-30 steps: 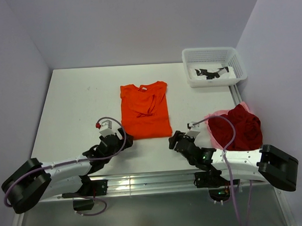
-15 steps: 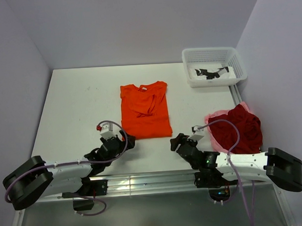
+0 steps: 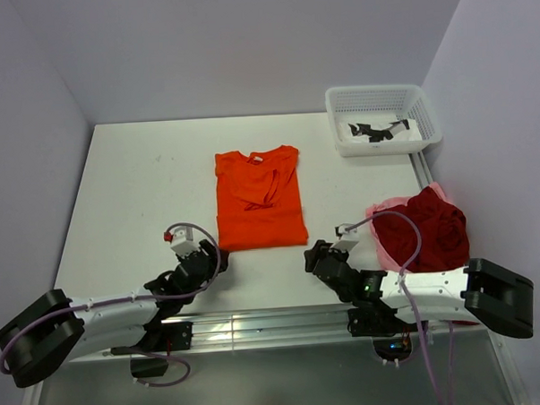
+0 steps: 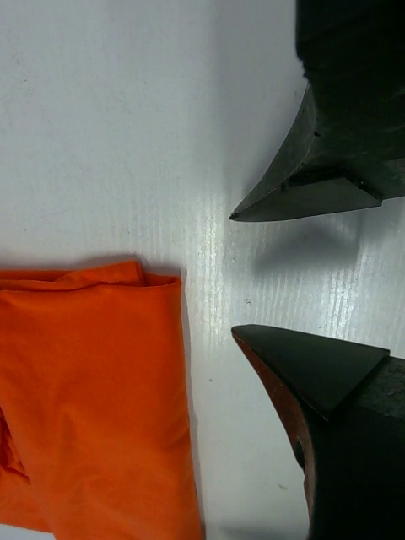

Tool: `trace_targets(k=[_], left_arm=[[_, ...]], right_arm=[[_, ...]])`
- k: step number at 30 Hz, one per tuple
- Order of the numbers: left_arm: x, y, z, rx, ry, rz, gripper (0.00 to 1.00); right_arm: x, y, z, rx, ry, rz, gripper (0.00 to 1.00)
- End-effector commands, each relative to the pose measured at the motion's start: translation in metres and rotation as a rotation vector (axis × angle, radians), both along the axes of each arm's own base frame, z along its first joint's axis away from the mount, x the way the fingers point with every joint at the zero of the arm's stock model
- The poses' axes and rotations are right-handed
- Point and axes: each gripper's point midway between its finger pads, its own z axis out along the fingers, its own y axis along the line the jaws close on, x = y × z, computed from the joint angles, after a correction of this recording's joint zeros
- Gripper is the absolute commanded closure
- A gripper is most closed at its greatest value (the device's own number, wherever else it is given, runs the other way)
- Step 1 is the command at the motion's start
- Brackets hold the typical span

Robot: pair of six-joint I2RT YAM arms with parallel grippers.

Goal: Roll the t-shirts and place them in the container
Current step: Fold the tshirt

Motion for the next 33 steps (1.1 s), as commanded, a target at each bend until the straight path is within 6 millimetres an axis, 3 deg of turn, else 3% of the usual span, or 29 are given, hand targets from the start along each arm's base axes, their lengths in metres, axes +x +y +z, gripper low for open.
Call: trace_targets(k=[1, 8, 15, 22, 26, 29, 33], left_arm=[[0.0, 0.004, -0.008, 0.059, 0.013, 0.007, 0.41], [0.004, 0.003, -0.01, 0.086, 0.012, -0.003, 0.39], [0.012, 0.002, -0.01, 0.085, 0.012, -0.029, 0.39], [0.015, -0.001, -0.011, 0.086, 0.008, -0.065, 0.42], [0.015, -0.004, -0.014, 0.087, 0.014, -0.094, 0.42], [0.018, -0.004, -0.016, 0.086, 0.022, -0.093, 0.43], [0.017, -0.001, -0.015, 0.072, 0.016, -0.094, 0.43]], right_arm=[[0.015, 0.018, 0.021, 0.018, -0.039, 0.028, 0.41], [0.027, 0.021, 0.016, -0.013, -0.025, 0.057, 0.39], [0.041, 0.026, 0.014, -0.016, -0.014, 0.108, 0.47], [0.049, 0.038, 0.01, -0.062, 0.006, 0.145, 0.5], [0.052, 0.037, 0.007, -0.071, 0.012, 0.146, 0.51], [0.054, 0.035, 0.007, -0.065, 0.014, 0.142, 0.61], [0.053, 0.033, 0.004, -0.062, 0.02, 0.141, 0.61]])
